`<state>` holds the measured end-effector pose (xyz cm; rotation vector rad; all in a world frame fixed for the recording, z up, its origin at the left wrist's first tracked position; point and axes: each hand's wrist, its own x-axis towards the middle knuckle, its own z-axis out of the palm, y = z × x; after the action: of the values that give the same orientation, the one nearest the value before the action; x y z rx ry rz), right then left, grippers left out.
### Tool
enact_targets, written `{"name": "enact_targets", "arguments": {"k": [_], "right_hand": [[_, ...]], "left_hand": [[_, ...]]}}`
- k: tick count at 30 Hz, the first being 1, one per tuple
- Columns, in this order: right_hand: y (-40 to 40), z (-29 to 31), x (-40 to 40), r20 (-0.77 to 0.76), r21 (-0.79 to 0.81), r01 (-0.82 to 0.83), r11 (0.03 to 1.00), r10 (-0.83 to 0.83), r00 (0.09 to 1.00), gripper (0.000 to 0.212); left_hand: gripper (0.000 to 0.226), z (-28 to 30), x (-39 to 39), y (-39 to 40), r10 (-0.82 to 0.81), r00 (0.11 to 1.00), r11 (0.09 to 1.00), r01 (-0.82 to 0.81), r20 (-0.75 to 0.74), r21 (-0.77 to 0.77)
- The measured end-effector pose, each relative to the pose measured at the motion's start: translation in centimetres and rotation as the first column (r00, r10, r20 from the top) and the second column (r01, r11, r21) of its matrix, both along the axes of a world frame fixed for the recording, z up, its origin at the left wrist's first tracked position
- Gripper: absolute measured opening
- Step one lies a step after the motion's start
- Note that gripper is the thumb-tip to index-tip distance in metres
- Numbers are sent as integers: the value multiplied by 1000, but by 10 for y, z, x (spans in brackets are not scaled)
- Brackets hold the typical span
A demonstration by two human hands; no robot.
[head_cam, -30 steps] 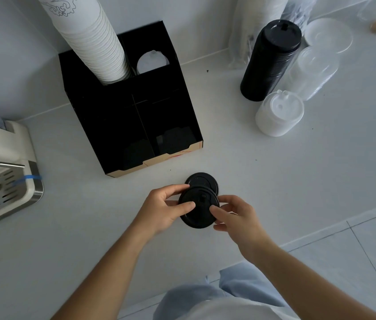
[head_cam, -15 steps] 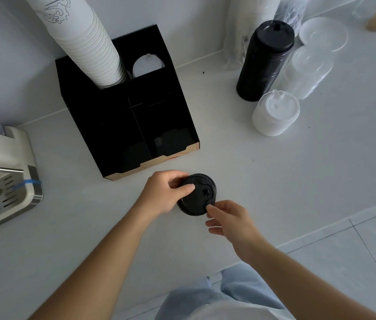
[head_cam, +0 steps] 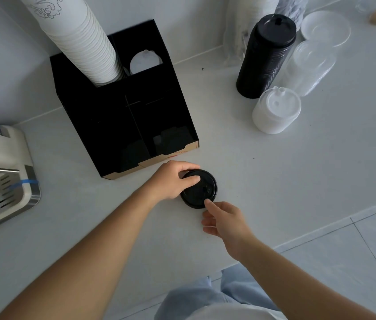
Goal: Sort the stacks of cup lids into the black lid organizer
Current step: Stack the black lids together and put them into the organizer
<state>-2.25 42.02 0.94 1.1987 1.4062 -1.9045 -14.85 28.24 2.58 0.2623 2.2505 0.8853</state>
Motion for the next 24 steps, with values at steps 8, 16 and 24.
{"name": "enact_targets", "arguments": {"k": [8, 16, 24], "right_hand": [[-1, -3, -3, -30, 103, 47, 994, -44, 999, 28], [2, 1, -15, -62, 184, -39, 982, 51, 997, 27], [18, 4, -34, -140, 354, -214, 910, 278, 950, 29]], "left_hand": [[40, -5, 6, -4, -22, 999, 997, 20, -30, -76], [29, 2, 16, -2, 117, 993, 991, -115, 19, -75], [37, -7, 40, -15, 486, 836, 861, -508, 257, 23]]}}
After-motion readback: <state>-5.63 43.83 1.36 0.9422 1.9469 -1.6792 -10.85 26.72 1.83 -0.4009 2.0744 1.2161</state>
